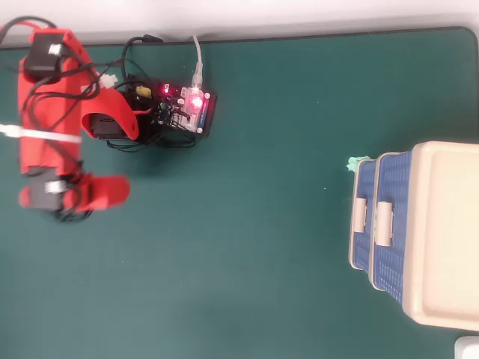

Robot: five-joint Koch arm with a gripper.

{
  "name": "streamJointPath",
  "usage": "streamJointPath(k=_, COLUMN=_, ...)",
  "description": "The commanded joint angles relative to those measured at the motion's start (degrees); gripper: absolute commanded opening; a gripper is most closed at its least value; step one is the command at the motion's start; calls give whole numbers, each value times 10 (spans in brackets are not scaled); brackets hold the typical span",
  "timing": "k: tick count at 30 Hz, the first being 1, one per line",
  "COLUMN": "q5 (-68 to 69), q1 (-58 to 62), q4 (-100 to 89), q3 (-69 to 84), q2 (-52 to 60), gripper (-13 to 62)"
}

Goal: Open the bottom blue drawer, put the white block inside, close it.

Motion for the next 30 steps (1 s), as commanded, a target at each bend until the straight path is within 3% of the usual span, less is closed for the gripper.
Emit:
streamJointPath(k=1, q5=1, q1=-4, q4=-57, q3=42, q2=52, gripper=343)
streamJointPath(k=6, q5=2, q1=7, q4=-129, q3=250, q2=172, gripper=344)
streamJointPath(k=11, q5=-2, q1=31, q4=37, q3=246, q2=172, gripper=345)
streamJointPath(k=30, q5=-3, q1=53, q4=29, q3=240, q2=171, gripper=346)
